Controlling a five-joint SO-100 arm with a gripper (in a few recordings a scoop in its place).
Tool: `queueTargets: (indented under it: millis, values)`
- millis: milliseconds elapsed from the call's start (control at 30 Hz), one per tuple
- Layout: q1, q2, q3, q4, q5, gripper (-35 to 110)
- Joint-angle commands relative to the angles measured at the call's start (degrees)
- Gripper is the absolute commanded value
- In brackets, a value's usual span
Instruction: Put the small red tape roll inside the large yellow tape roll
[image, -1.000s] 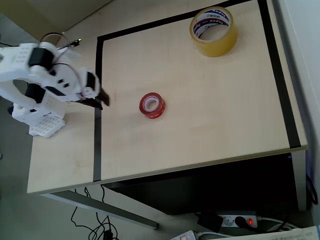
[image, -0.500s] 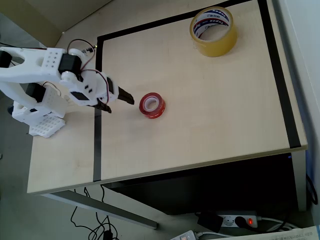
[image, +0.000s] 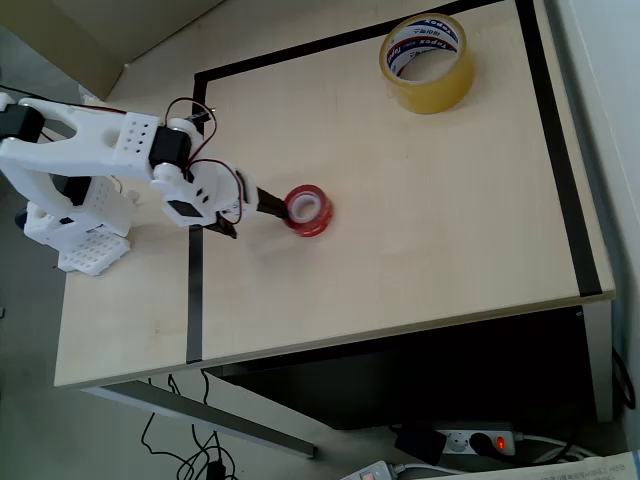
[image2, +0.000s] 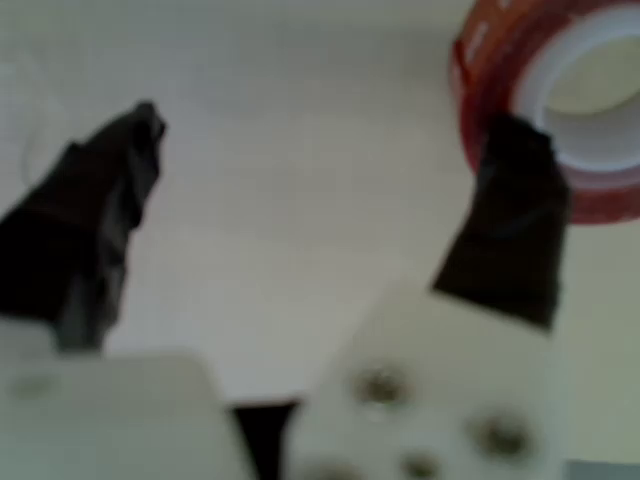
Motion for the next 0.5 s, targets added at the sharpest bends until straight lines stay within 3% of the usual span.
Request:
queueTargets:
  millis: [0, 233, 467]
  values:
    - [-0.18, -1.23, -2.81, -0.62, -1.49, 35]
    - [-1.58, -3.16, -3.16, -0.88, -1.85, 37]
    - [-2.55, 4.92, -10.81, 11.87, -1.67, 37]
